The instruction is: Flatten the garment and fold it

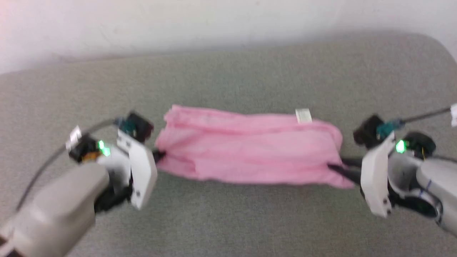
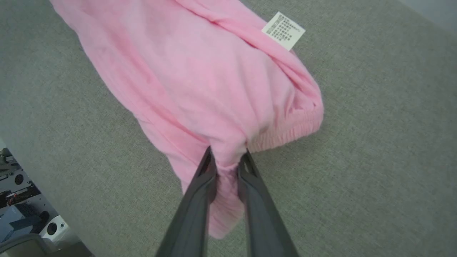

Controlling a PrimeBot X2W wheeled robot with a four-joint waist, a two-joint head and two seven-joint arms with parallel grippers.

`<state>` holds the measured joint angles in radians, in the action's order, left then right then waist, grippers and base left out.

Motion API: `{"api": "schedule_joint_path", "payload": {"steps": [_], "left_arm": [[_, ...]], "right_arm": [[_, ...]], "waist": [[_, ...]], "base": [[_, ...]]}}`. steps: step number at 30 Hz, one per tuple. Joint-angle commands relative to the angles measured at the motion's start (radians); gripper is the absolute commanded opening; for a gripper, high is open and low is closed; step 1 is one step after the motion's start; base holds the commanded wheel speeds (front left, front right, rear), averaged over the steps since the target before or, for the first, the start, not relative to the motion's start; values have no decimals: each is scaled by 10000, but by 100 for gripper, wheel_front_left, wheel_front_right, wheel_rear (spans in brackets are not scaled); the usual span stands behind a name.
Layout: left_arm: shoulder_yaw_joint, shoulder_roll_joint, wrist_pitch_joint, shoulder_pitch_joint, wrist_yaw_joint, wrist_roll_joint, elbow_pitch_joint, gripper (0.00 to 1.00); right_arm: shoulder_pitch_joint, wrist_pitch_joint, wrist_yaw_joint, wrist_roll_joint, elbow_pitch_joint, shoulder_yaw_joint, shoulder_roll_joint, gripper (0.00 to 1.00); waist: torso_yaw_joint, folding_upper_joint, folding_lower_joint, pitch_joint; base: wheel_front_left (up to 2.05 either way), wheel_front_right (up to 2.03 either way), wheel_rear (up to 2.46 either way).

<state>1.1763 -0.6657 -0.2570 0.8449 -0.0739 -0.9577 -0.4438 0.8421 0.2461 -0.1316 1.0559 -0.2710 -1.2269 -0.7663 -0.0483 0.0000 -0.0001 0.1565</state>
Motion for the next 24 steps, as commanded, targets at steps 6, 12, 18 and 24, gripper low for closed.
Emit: {"api": "schedule_joint_path", "payload": {"steps": [6, 12, 18, 24], "left_arm": [[111, -594, 670, -2203, 1256, -549, 1692, 0], [326, -606, 879, -3388, 1816, -821, 2209, 0], [564, -213, 731, -3776, 1798, -762, 1836, 7], [160, -202, 2047, -3832, 2324, -355, 1972, 100]], "right_arm": [[-1240, 161, 9, 10, 504, -289, -623, 0], [-2084, 433, 9, 52, 197, -399, -566, 0], [-2617, 143, 9, 68, -208, -398, -229, 100], [-2402, -459, 9, -102, 267, 188, -665, 100]], "waist": [[424, 0, 1, -749], [496, 0, 1, -680], [558, 0, 1, -787], [527, 0, 1, -1252]], "base": [[0, 0, 0], [0, 0, 0], [0, 0, 0], [0, 0, 0]]}}
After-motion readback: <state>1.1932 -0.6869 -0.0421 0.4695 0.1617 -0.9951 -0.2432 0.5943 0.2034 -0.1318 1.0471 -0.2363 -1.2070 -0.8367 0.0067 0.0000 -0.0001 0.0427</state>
